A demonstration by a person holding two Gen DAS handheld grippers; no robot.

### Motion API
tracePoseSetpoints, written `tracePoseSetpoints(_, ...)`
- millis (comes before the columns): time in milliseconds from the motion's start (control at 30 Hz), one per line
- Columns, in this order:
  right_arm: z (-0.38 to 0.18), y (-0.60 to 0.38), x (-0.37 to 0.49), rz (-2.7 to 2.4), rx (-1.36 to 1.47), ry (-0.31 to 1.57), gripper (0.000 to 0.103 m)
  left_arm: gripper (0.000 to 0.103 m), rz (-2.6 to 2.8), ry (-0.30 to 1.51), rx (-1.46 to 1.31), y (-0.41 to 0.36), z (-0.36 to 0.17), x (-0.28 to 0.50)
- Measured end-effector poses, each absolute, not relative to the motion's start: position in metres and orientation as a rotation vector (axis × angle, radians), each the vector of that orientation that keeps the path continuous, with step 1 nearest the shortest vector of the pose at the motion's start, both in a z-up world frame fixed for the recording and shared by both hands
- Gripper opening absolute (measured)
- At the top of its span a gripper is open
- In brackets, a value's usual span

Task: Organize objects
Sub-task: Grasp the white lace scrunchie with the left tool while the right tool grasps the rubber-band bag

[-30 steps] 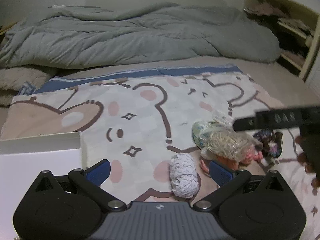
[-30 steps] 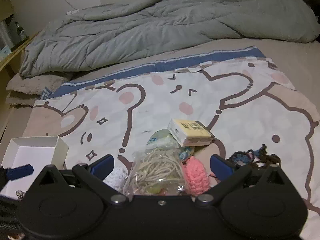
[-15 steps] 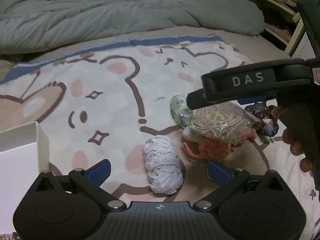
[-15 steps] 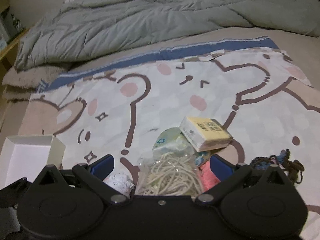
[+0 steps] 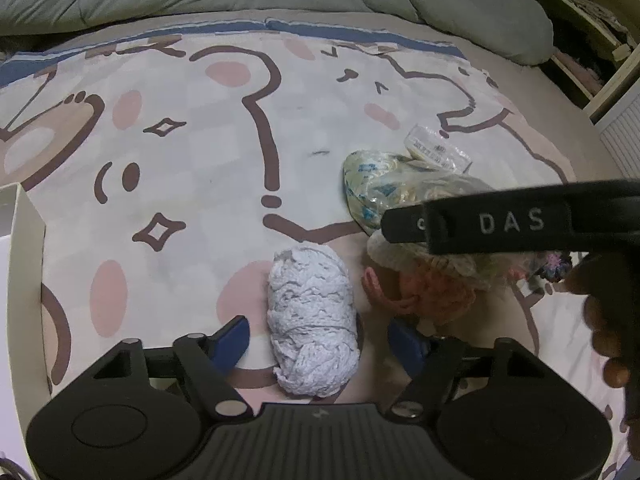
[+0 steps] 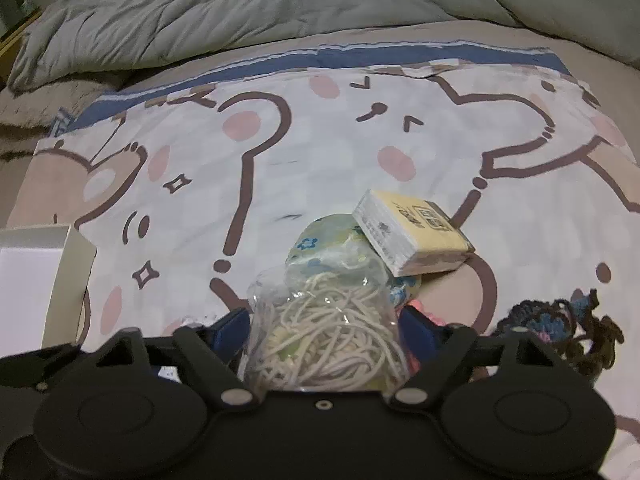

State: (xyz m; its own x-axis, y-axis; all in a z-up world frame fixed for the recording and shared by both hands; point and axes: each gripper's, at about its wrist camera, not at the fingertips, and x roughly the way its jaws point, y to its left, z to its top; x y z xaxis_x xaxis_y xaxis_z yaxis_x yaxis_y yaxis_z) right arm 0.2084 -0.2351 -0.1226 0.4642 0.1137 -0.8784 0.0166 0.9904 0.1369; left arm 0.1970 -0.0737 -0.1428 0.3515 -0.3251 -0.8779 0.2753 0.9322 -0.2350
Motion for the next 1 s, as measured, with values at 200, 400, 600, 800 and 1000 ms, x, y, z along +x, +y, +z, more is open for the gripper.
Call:
tracePoseSetpoints(200, -0.121, -0.235, 0.204, 0.082, 0.112, 1.073, 0.064, 0.045, -0.365, 1.144, -0.065, -0.068, -0.143, 0.198)
tracePoseSetpoints(400, -0.112, -0.240, 0.197, 0.069, 0.105, 1.035, 0.061, 0.043, -0.364, 1.117, -0.052, -0.066, -0.131, 0.193)
tracePoseSetpoints(600, -0.092, -0.250, 0.181, 0.059, 0.134, 0.963, 0.060, 0.043, -0.362, 1.050, -0.087, -0.058, -0.106, 0.186)
tracePoseSetpoints(800, -0.072, -0.253, 0.161, 0.063, 0.140, 0.878, 0.060, 0.043, -0.335, 0.982, -0.099, -0.045, -0.079, 0.179)
tracePoseSetpoints(1000, -0.058, -0.252, 0.144, 0.060, 0.152, 0.828, 0.060, 0.043, -0.313, 0.929, -0.122, -0.028, -0.056, 0.169)
